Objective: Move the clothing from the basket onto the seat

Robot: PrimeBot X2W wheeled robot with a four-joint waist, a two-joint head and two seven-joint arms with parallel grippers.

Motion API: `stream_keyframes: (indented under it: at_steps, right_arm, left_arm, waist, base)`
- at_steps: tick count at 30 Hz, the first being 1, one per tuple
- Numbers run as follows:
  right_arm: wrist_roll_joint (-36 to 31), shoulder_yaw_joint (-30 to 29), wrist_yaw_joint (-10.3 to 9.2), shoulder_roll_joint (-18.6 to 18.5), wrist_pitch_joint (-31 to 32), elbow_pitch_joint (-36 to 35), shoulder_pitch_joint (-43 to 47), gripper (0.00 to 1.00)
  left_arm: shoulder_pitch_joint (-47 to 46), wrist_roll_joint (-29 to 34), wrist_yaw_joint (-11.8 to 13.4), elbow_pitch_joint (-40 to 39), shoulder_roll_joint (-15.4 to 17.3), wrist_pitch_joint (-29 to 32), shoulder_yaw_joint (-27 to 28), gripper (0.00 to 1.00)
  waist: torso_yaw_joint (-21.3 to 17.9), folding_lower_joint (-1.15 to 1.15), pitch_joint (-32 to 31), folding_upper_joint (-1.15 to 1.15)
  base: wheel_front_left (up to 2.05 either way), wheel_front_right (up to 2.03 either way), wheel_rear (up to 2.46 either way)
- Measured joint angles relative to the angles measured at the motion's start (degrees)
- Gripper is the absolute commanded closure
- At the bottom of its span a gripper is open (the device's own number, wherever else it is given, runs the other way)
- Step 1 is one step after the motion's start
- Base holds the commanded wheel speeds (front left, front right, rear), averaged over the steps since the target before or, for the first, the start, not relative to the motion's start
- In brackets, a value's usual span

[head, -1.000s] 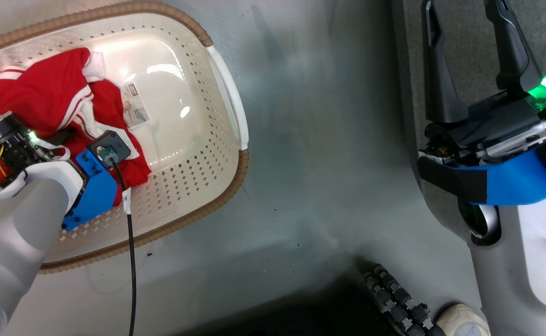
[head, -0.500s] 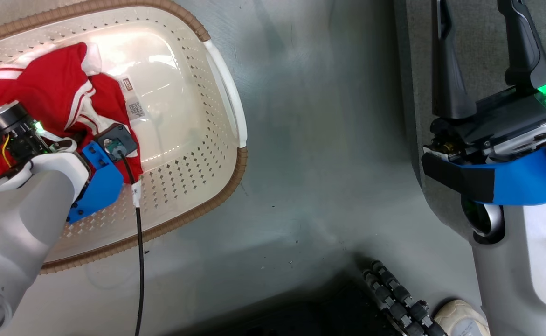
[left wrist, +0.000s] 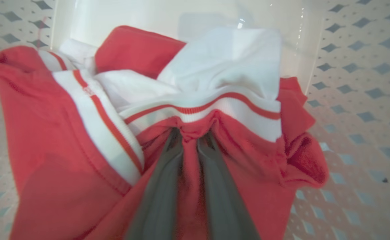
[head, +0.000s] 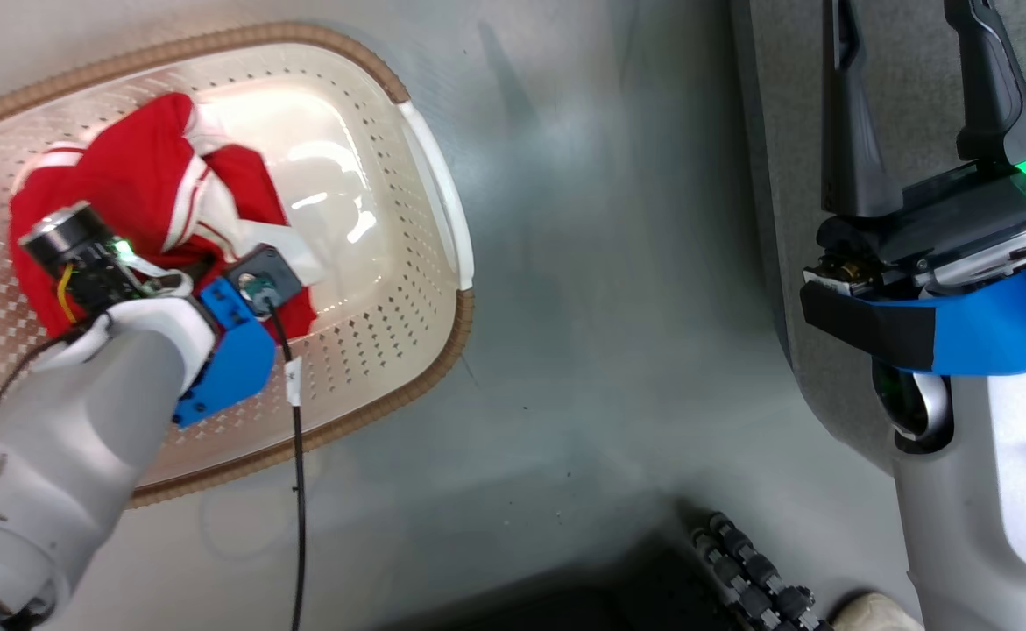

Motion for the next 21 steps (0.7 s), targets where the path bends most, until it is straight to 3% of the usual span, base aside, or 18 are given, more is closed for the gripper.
stream_keyframes:
  at_steps: [21]
  right_arm:
    - [-0.03, -3.33, 0.0, -2.6, 0.0, 4.21, 5.91, 0.0]
  left_arm:
    - [4.68, -9.28, 0.01, -0.96, -10.45, -13.62, 0.0, 1.0]
  waist:
    - [6.51, 0.0, -16.12, 0.0]
  base:
    - [0.0, 0.0, 0.0]
